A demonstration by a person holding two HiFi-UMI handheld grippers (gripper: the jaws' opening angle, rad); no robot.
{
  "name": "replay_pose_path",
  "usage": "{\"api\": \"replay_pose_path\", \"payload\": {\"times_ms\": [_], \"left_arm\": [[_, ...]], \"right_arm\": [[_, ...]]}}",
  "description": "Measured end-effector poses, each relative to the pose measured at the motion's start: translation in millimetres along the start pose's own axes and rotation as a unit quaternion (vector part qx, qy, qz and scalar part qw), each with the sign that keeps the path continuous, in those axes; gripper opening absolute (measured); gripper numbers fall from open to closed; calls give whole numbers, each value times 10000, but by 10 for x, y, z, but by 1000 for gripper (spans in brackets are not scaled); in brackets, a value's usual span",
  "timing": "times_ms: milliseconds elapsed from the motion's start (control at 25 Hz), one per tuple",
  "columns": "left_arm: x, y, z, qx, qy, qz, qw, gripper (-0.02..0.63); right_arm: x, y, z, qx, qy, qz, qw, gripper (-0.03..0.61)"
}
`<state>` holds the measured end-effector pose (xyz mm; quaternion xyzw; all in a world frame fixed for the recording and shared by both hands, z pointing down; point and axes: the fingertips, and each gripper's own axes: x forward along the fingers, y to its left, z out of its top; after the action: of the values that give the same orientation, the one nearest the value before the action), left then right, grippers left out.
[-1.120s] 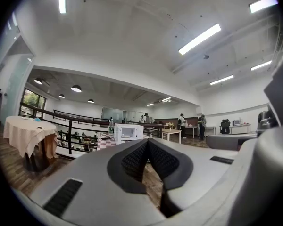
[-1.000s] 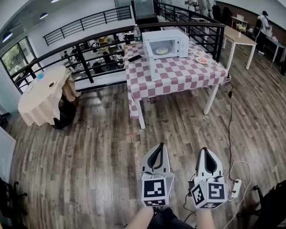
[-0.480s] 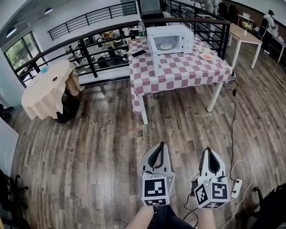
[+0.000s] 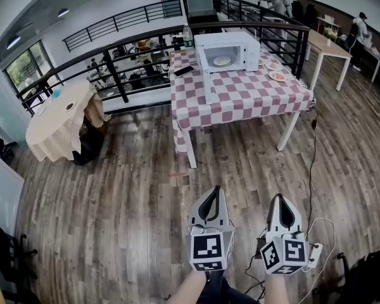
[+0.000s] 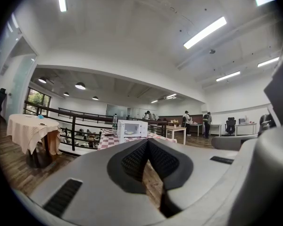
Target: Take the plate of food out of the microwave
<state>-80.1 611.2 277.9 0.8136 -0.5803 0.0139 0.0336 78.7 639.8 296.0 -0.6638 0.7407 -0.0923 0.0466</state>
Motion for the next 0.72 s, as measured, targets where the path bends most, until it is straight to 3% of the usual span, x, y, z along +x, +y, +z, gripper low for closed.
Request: {"api": "replay_pose_path", "payload": {"times_ms": [720], "left_arm": [[1427, 382, 78, -39, 61, -251, 9997, 9]], "right_arm": [[1404, -143, 168, 3, -39, -162, 9999, -5]]}}
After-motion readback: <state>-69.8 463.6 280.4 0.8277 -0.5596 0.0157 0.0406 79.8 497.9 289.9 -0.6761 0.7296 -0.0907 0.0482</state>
